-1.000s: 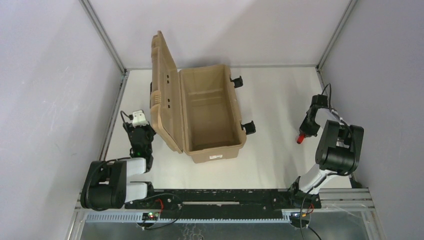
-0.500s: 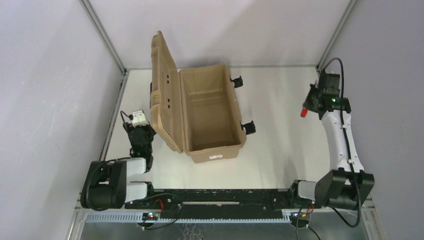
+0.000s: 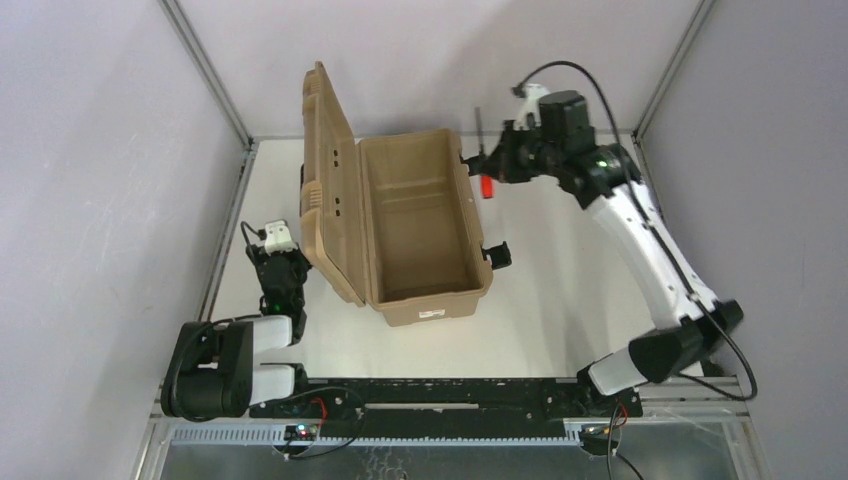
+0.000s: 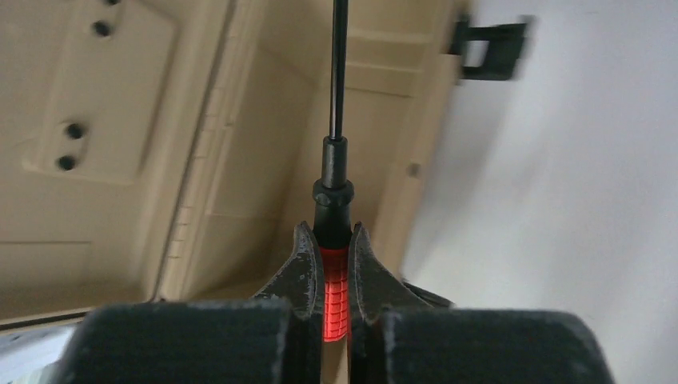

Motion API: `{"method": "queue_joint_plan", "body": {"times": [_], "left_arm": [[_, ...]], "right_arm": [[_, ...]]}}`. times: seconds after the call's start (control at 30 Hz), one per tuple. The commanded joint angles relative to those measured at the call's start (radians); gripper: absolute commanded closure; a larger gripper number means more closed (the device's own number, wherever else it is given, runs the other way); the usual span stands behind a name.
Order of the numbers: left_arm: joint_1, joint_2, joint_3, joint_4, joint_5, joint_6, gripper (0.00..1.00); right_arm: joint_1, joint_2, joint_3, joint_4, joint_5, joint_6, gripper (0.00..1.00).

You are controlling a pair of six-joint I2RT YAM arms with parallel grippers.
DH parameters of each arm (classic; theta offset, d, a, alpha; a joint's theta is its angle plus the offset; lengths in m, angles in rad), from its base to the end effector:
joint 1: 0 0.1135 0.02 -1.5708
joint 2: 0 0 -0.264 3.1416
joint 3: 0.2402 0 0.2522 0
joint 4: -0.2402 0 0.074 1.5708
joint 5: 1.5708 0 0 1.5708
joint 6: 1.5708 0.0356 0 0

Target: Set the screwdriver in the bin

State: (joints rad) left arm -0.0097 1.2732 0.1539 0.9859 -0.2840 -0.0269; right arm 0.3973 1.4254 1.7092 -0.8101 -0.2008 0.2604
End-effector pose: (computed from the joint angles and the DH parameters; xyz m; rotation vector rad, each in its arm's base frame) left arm 0.2108 0.0079 0.1573 -0.2259 1.6884 0.2145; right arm 0.2686 0.1204 0.4462 -0.2702 2.1267 0.6019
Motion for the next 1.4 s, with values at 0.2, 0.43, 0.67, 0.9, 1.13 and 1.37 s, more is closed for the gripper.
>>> {"method": "queue_joint_plan", "body": {"times": [0.2,0.43,0.67,0.9,1.13,1.37], "left_arm": [[0.007,-0.013,0.039,0.069,0.005,0.010,0.00],[0.007,-0.013,0.040,0.069,0.004,0.010,0.00],[0.007,-0.013,0.040,0.069,0.005,0.010,0.00],[0.007,-0.012,0.040,0.069,0.004,0.010,0.00],[0.007,-0.012,0.039,0.069,0.004,0.010,0.00],[0.007,-0.012,0.041,0.069,0.004,0.010,0.00]], "right_arm": [[0.233,0.376,0.237,0.036,0.039,0.112,1.00],[0.320,0.668,0.346,-0.043,0.363,0.141,0.93],[0.350,0.795,0.324,-0.017,0.422,0.182,0.83],[0.367,0.772,0.303,-0.029,0.416,0.176,0.55],[0.375,0.636,0.312,-0.029,0.421,0.098,0.40],[0.372,0.468,0.312,-0.016,0.414,-0.019,0.30]]}}
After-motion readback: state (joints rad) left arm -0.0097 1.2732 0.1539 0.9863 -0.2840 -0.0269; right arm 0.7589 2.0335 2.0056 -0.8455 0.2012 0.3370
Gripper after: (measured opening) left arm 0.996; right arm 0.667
